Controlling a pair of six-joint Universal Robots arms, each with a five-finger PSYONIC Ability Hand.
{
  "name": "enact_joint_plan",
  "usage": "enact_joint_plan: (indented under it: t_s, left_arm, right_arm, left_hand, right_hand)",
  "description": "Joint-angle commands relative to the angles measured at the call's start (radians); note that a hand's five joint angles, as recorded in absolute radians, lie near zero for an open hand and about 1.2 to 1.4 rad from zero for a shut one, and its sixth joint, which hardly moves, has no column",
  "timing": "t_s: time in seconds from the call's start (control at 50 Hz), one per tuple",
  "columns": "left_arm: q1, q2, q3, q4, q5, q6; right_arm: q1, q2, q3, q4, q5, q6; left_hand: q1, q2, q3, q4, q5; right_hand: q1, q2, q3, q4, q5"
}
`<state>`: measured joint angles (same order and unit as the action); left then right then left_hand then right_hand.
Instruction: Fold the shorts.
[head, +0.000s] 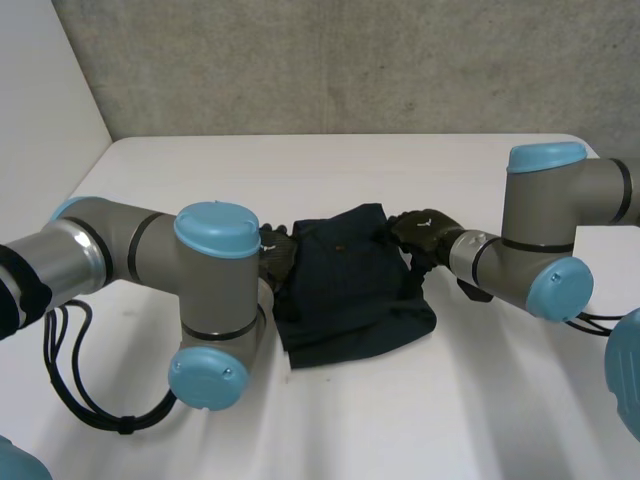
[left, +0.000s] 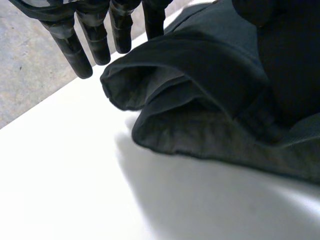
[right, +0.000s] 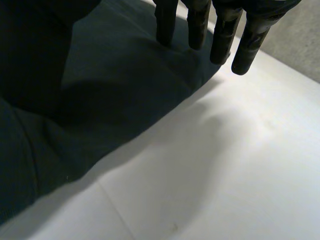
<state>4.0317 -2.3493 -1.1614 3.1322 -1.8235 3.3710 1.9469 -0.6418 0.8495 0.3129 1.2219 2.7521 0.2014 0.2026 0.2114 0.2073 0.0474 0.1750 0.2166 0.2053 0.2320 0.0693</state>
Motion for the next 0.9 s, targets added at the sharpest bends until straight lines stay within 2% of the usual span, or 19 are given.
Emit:
enact_joint_plan:
  t_s: [0.02,0.18,0.24,0.28,0.3,0.34,0.36,0.38,0.44,0.46,0.54,0.62,0.74,0.9]
  left_arm:
    - [-0.010,0.022,-0.029,0.008,0.021,0.068]
    - [-0.017,0.177,-0.029,0.022,0.130,0.067]
    - [-0.008,0.267,-0.035,0.019,0.139,0.064]
    - [0.000,0.323,-0.041,0.017,0.135,0.062]
    - [0.013,0.384,-0.053,0.016,0.132,0.054]
    - [0.045,0.453,-0.072,0.014,0.132,0.036]
    - [0.065,0.490,-0.080,0.014,0.132,0.022]
    - [0.114,0.558,-0.104,0.008,0.132,-0.014]
    - [0.180,0.645,-0.132,-0.004,0.136,-0.073]
    - [0.217,0.686,-0.145,-0.035,0.135,-0.105]
    - [0.279,0.754,-0.167,-0.166,0.136,-0.177]
    - [0.293,0.788,-0.196,-0.260,0.142,-0.226]
    - [0.288,0.825,-0.231,-0.235,0.141,-0.239]
    - [0.286,0.820,-0.236,-0.187,0.139,-0.239]
  right_arm:
    - [0.010,-0.019,0.016,0.003,0.011,-0.091]
    - [0.023,-0.231,0.101,-0.075,0.014,-0.069]
    - [0.018,-0.327,0.152,-0.161,0.066,0.004]
    - [0.015,-0.380,0.183,-0.202,0.117,0.061]
    - [0.014,-0.439,0.209,-0.239,0.186,0.124]
    - [0.014,-0.511,0.235,-0.265,0.267,0.178]
    - [0.014,-0.582,0.258,-0.278,0.344,0.217]
    - [0.014,-0.613,0.269,-0.276,0.382,0.231]
    - [0.009,-0.703,0.307,-0.249,0.482,0.229]
    - [0.006,-0.716,0.318,-0.233,0.488,0.221]
    - [-0.011,-0.740,0.358,-0.147,0.485,0.186]
    - [-0.011,-0.774,0.393,-0.104,0.484,0.173]
    - [-0.013,-0.791,0.413,-0.126,0.459,0.176]
    - [-0.002,-0.788,0.418,-0.141,0.345,0.176]
  left_hand:
    - [0.033,0.031,0.023,0.027,0.012]
    - [0.003,0.002,-0.007,-0.003,-0.017]
    - [0.003,0.002,-0.007,-0.003,-0.017]
    - [0.000,-0.001,-0.010,-0.006,-0.020]
    - [0.000,-0.001,-0.010,-0.006,-0.020]
    - [0.000,-0.001,-0.010,-0.006,-0.020]
    - [0.003,0.002,-0.007,-0.003,-0.017]
    - [0.003,0.002,-0.007,-0.003,-0.017]
    - [0.003,0.002,-0.007,-0.003,-0.017]
    - [0.003,0.002,-0.007,-0.003,-0.017]
    - [0.003,0.002,-0.007,-0.003,-0.017]
    - [0.003,0.002,-0.007,-0.003,-0.017]
    - [0.000,-0.001,-0.010,-0.006,-0.020]
    - [-0.003,-0.004,-0.013,-0.008,-0.023]
  right_hand:
    - [0.000,-0.042,-0.031,-0.057,-0.069]
    - [0.000,-0.042,-0.031,-0.057,-0.069]
    - [0.000,-0.042,-0.031,-0.057,-0.069]
    - [0.000,-0.042,-0.031,-0.057,-0.069]
    - [0.000,-0.042,-0.031,-0.057,-0.069]
    - [0.000,-0.042,-0.031,-0.057,-0.069]
    - [0.000,-0.042,-0.031,-0.057,-0.069]
    - [0.000,-0.042,-0.031,-0.057,-0.069]
    - [0.000,-0.042,-0.031,-0.057,-0.069]
    - [0.000,-0.042,-0.031,-0.057,-0.069]
    - [0.000,-0.042,-0.031,-0.057,-0.069]
    - [0.000,-0.042,-0.031,-0.057,-0.069]
    - [0.000,-0.042,-0.031,-0.057,-0.069]
    - [0.000,-0.042,-0.031,-0.057,-0.069]
